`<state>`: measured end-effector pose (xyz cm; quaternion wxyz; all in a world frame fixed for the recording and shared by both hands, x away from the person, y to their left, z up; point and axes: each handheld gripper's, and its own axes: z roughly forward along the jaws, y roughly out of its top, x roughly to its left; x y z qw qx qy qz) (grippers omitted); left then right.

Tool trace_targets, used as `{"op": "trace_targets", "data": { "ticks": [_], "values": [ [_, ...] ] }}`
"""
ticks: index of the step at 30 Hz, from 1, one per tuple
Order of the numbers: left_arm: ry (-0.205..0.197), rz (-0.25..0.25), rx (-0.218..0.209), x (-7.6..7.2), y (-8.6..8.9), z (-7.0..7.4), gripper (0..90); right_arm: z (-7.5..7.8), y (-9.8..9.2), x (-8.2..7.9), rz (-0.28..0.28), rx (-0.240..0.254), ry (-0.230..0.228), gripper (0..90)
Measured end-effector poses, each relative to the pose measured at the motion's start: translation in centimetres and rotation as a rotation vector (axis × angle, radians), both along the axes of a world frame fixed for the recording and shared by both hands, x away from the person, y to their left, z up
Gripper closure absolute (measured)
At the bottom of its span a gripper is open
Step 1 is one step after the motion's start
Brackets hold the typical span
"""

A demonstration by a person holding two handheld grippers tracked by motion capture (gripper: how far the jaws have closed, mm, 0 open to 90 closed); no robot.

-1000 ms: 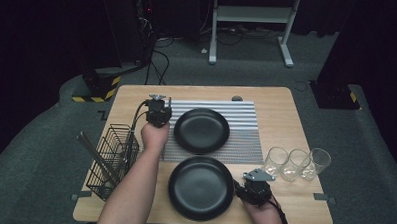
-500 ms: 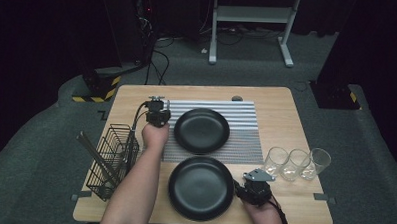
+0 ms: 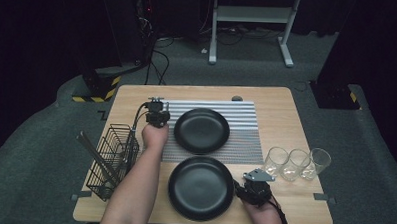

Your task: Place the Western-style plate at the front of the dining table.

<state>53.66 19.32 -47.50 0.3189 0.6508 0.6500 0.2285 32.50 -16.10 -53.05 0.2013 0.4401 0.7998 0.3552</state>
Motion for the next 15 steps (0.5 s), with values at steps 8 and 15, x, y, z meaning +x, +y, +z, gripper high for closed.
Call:
{"op": "trace_targets", "data": {
  "ticks": [8,15],
  "values": [
    [0.003,0.007,0.008,0.04,0.09,-0.34,83.0,0.00,0.01,0.00,0.000,0.000,0.000,48.1],
    [0.017,0.009,0.010,0.33,0.08,-0.58,83.0,0.00,0.01,0.00,-0.001,-0.001,-0.001,48.1]
  ]
}}
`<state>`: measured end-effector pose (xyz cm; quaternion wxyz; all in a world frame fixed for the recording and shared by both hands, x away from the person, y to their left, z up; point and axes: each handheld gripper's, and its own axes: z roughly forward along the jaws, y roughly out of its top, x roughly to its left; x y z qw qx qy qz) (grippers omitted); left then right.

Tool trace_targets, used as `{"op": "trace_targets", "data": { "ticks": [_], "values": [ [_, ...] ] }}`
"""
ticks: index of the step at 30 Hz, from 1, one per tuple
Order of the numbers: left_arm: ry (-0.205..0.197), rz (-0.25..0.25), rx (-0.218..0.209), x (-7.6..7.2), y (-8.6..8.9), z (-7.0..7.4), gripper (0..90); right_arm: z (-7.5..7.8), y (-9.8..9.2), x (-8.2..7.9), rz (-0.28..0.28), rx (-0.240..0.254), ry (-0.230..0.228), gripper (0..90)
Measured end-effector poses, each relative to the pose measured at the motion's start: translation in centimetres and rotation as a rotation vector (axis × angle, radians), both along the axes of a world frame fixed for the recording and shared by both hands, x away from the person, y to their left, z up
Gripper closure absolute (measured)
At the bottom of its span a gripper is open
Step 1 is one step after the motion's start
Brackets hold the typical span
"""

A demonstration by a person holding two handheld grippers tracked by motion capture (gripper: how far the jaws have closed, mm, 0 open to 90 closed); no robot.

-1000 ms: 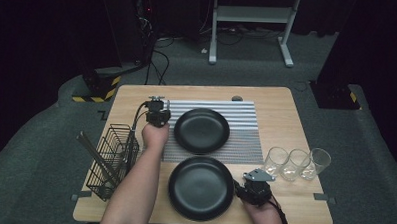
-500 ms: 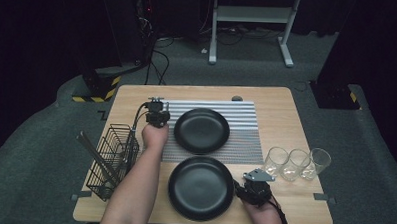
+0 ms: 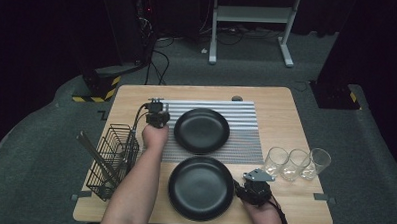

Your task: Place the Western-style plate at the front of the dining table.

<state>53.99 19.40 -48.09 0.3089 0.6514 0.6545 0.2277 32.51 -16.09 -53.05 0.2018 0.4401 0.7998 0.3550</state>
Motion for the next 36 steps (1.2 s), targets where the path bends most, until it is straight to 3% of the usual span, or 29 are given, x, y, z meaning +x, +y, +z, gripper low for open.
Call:
{"op": "trace_targets", "data": {
  "ticks": [9,28,36],
  "values": [
    [0.018,-0.010,0.019,0.1,0.1,-0.2,83.0,0.0,0.0,0.0,-0.002,-0.001,-0.001,48.1],
    [0.057,-0.014,0.007,0.7,0.3,-1.2,82.2,0.0,0.0,0.0,-0.004,-0.002,-0.002,48.0],
    [0.011,-0.019,0.017,0.2,0.0,0.0,71.8,0.0,0.0,0.0,-0.004,-0.002,-0.002,47.9]
  ]
}}
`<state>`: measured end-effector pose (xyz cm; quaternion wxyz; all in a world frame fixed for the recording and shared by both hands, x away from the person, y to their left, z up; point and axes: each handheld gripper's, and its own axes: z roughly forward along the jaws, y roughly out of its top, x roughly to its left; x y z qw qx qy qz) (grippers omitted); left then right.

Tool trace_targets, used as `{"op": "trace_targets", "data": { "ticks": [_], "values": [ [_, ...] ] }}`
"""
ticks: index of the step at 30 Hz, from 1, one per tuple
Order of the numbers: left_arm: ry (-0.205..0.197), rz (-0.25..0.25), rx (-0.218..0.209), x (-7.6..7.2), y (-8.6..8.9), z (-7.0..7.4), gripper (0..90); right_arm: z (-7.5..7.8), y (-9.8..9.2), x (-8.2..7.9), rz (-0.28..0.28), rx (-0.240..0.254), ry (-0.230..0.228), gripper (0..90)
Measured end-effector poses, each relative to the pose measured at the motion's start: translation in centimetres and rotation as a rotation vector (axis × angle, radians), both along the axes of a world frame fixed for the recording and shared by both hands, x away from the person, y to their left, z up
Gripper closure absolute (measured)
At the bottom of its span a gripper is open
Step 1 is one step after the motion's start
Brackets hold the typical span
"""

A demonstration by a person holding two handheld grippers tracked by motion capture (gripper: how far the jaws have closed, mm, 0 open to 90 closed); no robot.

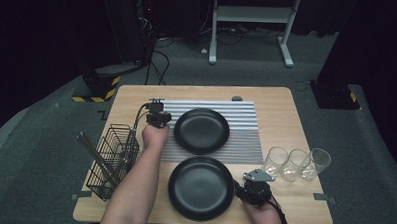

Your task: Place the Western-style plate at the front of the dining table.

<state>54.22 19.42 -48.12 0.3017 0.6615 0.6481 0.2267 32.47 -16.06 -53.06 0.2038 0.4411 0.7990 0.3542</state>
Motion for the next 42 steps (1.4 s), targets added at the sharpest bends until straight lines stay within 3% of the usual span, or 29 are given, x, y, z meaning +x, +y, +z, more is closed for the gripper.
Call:
{"op": "trace_targets", "data": {
  "ticks": [11,21,25,27,38,42],
  "values": [
    [-0.031,-0.046,0.060,-2.2,-1.2,0.9,64.0,0.0,0.0,0.0,0.001,0.000,0.002,47.9],
    [-0.093,-0.100,0.079,-6.1,-1.9,1.7,53.2,0.0,0.0,0.0,0.002,0.002,0.003,47.9],
    [-0.093,-0.107,0.074,-7.2,-1.9,1.9,52.6,0.0,0.0,0.0,0.002,0.002,0.003,47.9],
    [-0.098,-0.121,0.094,-7.8,-2.0,1.9,52.5,0.0,0.0,0.0,0.002,0.002,0.003,47.9],
    [-0.125,-0.185,0.118,-10.9,-2.1,0.8,52.1,0.0,0.0,0.0,0.003,0.002,0.003,47.9],
    [-0.125,-0.197,0.101,-12.0,-1.9,0.3,52.6,0.0,0.0,0.0,0.003,0.002,0.003,47.9]
  ]
}}
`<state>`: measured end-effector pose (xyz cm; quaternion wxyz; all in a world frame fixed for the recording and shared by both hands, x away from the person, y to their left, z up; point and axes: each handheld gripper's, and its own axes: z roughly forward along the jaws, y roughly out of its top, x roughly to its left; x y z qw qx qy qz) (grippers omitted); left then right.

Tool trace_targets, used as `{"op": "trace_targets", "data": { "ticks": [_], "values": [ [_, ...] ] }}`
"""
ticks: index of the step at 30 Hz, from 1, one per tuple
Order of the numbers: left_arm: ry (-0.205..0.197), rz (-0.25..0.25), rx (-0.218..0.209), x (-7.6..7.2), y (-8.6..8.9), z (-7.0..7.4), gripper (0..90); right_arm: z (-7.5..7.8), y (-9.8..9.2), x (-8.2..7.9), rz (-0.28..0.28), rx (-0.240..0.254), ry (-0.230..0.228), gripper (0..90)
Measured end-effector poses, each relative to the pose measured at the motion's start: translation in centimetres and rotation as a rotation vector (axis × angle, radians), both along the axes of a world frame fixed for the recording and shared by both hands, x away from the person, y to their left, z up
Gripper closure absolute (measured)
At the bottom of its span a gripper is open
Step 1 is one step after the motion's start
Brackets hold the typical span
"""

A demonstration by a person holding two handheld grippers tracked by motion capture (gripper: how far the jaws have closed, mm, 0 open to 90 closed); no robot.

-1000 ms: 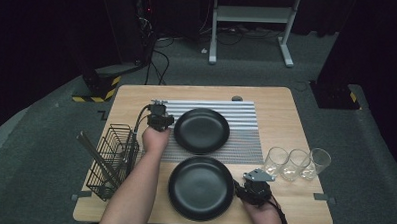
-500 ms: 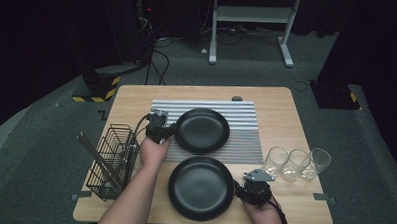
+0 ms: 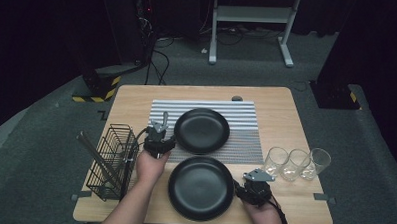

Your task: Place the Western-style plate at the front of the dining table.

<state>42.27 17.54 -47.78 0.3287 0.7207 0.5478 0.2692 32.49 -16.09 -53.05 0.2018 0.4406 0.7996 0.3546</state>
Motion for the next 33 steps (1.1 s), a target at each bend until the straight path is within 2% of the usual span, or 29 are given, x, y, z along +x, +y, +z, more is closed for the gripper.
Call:
{"op": "trace_targets", "data": {
  "ticks": [9,15,18,21,24,29,33],
  "values": [
    [-0.002,-0.030,-0.005,-1.9,0.2,-1.6,52.5,0.0,0.0,0.0,0.000,0.000,0.000,47.8],
    [-0.019,-0.052,-0.003,-3.2,0.3,-2.2,50.8,0.0,0.0,0.0,0.000,0.000,0.000,47.8],
    [-0.029,-0.051,-0.024,-3.7,0.6,-2.3,49.5,0.0,0.0,0.0,0.001,0.000,0.000,47.8],
    [-0.032,-0.057,-0.014,-4.2,0.7,-2.4,48.4,0.0,0.0,0.0,0.002,0.000,0.000,47.8],
    [-0.052,-0.075,0.015,-4.9,0.7,-2.5,47.4,0.0,0.0,0.0,0.002,0.001,0.000,47.8],
    [-0.056,-0.073,-0.005,-5.6,1.1,-2.9,45.1,0.0,0.0,0.0,0.003,0.001,0.000,47.8],
    [-0.061,-0.069,-0.001,-6.1,1.4,-3.5,42.7,0.0,0.0,0.0,0.002,0.002,0.000,47.8]
  ]
}}
